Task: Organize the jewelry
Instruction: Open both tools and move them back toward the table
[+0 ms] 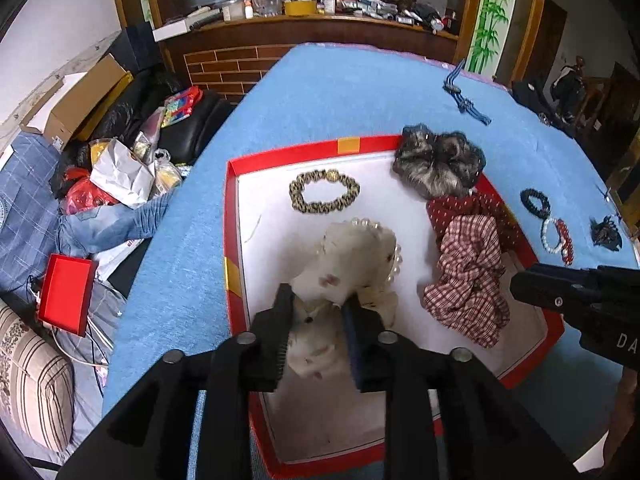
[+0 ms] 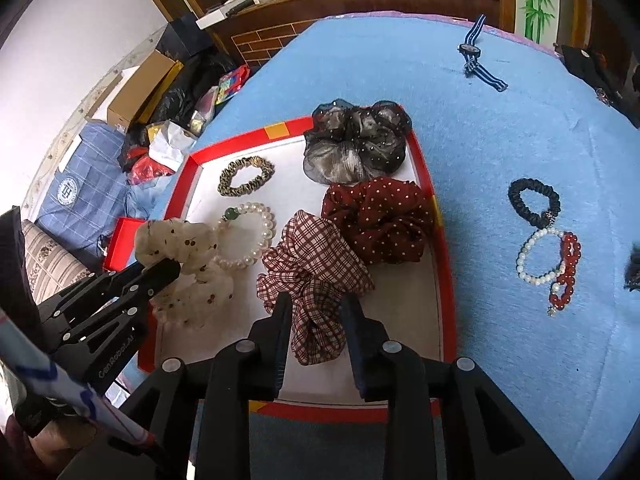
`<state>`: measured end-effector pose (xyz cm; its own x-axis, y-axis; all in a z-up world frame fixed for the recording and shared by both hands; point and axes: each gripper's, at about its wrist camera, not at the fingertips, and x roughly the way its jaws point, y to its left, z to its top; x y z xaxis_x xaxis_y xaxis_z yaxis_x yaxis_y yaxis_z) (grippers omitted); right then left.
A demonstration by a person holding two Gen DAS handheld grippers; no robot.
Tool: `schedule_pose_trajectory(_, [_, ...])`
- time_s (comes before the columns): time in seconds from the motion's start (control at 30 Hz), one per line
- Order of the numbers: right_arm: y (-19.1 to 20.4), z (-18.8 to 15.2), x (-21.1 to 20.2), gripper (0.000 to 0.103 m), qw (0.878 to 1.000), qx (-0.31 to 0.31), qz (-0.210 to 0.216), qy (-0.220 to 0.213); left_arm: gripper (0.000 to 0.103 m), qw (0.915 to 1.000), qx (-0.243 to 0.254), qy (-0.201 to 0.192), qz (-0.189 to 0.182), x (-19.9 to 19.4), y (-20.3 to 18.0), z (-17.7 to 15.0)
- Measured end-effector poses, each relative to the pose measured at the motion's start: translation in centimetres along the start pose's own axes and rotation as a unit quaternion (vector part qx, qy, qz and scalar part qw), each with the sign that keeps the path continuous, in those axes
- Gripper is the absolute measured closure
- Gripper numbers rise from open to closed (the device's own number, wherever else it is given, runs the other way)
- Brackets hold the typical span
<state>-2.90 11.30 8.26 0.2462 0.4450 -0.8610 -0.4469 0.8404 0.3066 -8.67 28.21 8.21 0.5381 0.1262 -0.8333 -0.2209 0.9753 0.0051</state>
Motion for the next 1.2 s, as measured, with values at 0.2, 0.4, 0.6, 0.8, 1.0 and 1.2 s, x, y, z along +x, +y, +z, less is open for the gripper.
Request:
schedule_pose_trajectory(0.2, [-1.1,-0.5,-2.2,0.074,1.000,0.010,0.009,-0.025,0.077,0.9998,0.011,-0.018,-0.003,-1.6,-1.5,1.0])
schedule_pose_trajectory(0.4, [-4.1,-1.1,-4.9,0.074,0.998,0.046,0.008,-0.050,0.076,0.9983,0.039,-0.035,-0.025,-3.0,-5.0,2.2])
schedule_pose_trajectory(0.6, [-8.9,-2.5,-6.9,0.074,0.993,0.099,-0.013,-0.060,0.076,0.9953,0.069,-0.030,-0.061,-2.9,-9.6,2.7])
schedule_pose_trajectory(0.8, [-15.0,-4.8,-8.5,0.074,0.983,0.169,-0.041,-0.055,0.076,0.9909,0.096,-0.011,-0.093,-1.9,-14.3,2.8])
schedule_pose_trajectory(1.0, [-19.4,-6.7,-9.5,0.074,0.973,0.218,-0.050,-0.053,0.076,0.9834,0.114,0.032,-0.137,0.4,-18.7,3.4])
schedule_pose_trajectory(1.2, [-22.0,-7.9,-10.1,0.074,0.970,0.233,-0.053,-0.051,0.076,0.9773,0.119,0.070,-0.161,3.8,-22.4,5.3])
